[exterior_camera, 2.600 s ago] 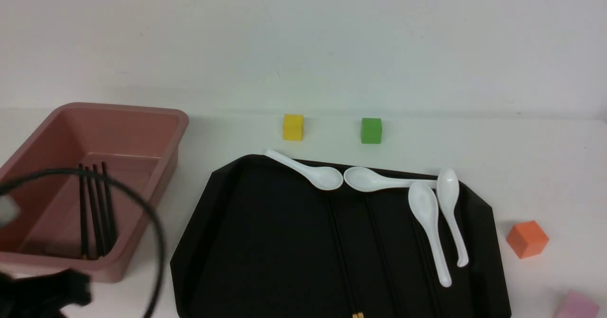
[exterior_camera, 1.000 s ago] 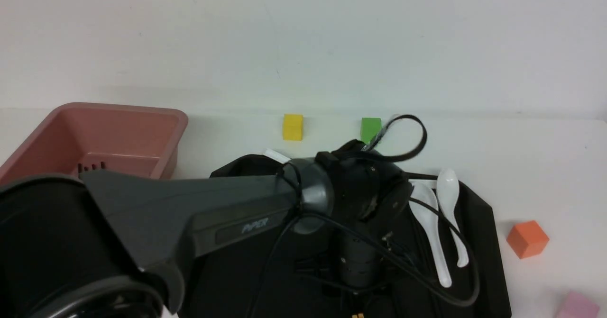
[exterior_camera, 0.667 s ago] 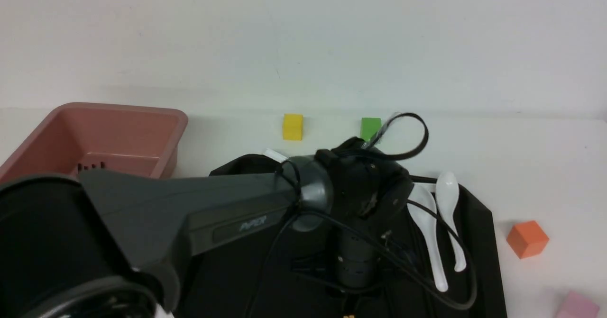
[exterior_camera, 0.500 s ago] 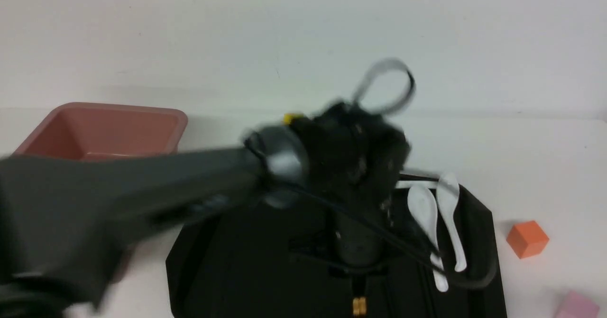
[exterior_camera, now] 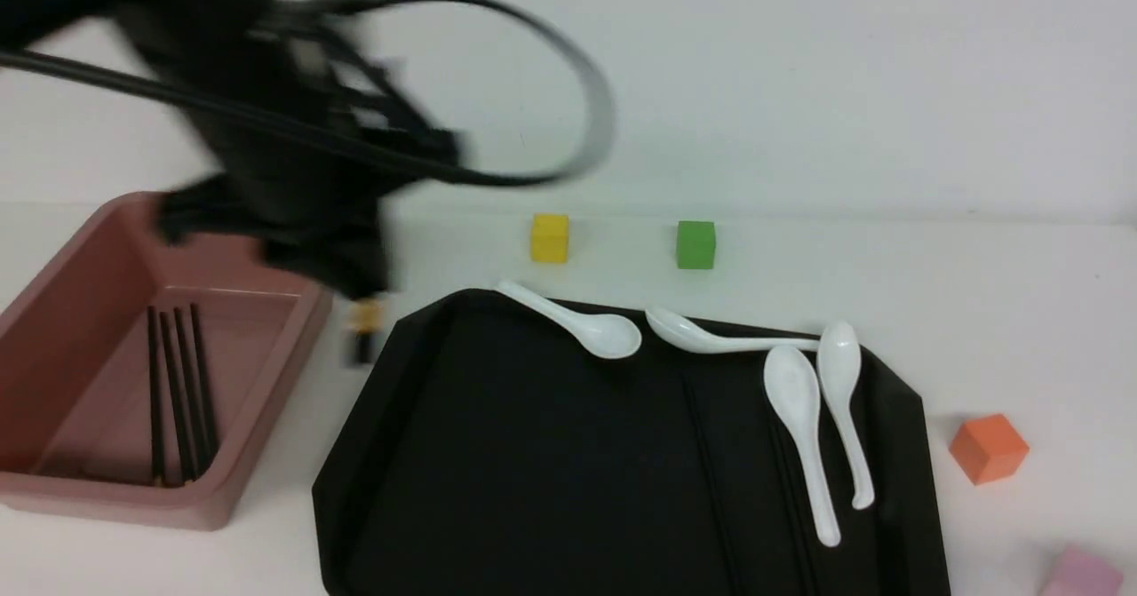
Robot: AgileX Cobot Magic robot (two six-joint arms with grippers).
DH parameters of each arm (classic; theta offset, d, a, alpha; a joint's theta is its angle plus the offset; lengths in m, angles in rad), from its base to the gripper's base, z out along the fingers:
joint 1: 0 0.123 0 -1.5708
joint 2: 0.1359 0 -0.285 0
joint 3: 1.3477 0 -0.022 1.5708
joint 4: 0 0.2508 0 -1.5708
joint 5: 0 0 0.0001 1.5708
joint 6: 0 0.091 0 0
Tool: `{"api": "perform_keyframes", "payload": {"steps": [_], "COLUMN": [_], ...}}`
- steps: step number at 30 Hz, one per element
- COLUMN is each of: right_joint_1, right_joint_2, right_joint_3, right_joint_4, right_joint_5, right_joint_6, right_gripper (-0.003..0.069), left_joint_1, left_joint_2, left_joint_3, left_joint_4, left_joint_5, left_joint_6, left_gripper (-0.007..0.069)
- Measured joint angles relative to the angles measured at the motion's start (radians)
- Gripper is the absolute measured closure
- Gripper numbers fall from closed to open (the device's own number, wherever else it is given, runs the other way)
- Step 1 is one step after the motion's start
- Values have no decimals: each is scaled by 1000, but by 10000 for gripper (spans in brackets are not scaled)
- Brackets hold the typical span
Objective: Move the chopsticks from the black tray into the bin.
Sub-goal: Use the left arm to put the chopsticks into the lunch box
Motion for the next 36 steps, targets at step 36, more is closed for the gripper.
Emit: {"api": "perform_keyframes", "payload": {"steps": [36], "right_joint_1": [0], "right_joint_2": [0], "right_joint_3": [0], "right_joint_4": [0], "right_joint_5": [0], "right_joint_6": [0], "right_gripper": [419], "left_joint_1": [317], "left_joint_2": [-150], "left_joint_3": [190], "left_joint_4": [-34], "left_joint_5": [-71], "left_joint_6": [284], "left_gripper": [637]}}
